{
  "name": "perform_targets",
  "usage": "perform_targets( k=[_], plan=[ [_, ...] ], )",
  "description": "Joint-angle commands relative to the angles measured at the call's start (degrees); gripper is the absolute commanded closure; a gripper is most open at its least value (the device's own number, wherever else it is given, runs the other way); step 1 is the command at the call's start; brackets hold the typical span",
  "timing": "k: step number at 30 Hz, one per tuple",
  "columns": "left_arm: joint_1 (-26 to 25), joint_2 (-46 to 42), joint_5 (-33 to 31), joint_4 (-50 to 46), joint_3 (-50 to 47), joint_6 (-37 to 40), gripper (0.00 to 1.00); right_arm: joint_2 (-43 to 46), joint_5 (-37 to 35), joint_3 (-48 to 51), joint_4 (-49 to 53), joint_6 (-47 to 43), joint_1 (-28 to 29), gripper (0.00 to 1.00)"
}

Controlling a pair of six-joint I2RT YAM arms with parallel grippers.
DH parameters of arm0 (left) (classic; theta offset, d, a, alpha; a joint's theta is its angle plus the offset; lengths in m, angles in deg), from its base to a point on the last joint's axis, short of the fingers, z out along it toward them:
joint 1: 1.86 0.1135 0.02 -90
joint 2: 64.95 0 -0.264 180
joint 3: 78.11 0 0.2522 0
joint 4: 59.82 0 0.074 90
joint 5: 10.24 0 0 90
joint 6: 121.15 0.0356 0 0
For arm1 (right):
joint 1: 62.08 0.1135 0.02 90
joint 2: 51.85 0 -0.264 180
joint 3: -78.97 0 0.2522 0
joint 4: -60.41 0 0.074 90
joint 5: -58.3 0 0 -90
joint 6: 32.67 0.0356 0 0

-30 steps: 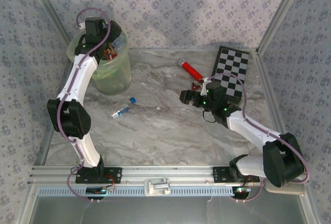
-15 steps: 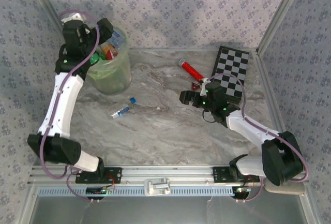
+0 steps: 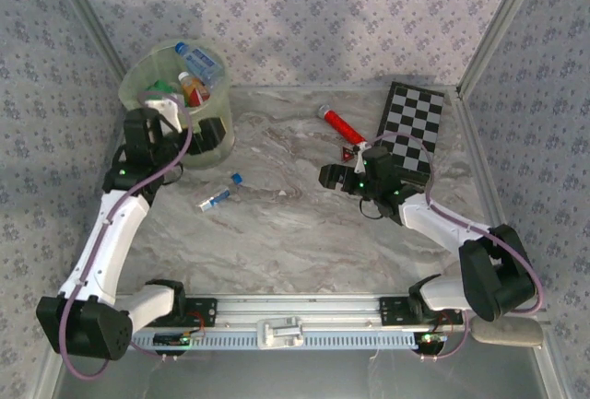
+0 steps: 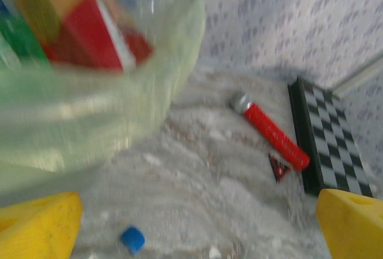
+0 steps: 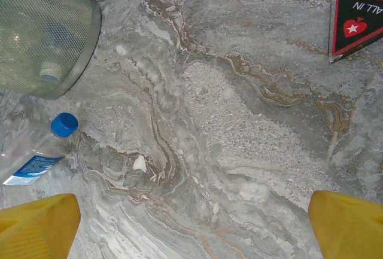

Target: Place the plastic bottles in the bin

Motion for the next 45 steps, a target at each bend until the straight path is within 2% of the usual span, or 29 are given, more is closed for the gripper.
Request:
perform_targets(
  k=[1, 4, 12, 16, 22, 32, 45],
  plan=[
    [-0.7, -2.5, 4.1, -2.6, -4.2, 2.7, 0.00, -0.2, -1.5, -1.2, 1.3, 0.9, 0.0, 0.00],
    [-1.7, -4.1, -0.4, -1.9, -9.8, 1.6, 0.00, 0.1, -2.2, -0.4, 1.1, 2.0, -0.1, 0.00],
    [-3.7, -5.3, -14.9, 7.1, -24.1, -2.6, 0.00, 0.3, -0.6, 1.1, 0.0, 4.3, 0.0, 0.00],
    [-3.7, -2.7, -18.8, 11.4, -25.9, -1.1, 0.00, -0.1, 1.1, 1.7, -1.3, 5.3, 0.2, 0.00],
    [-2.6, 4.4, -23.2, 14.7, -23.7, 4.0, 0.00, -0.1, 6.8, 2.5, -4.6, 5.9, 1.5, 0.00],
    [-1.1, 12.2, -18.6, 14.8, -20.1, 6.6, 0.00, 1.1, 6.6, 2.6, -3.2, 3.8, 5.8, 0.00],
    [-1.5, 19.9, -12.9, 7.4, -15.1, 4.7, 0.00, 0.1, 4.3, 2.0, -2.0, 3.4, 6.2, 0.00]
  ],
)
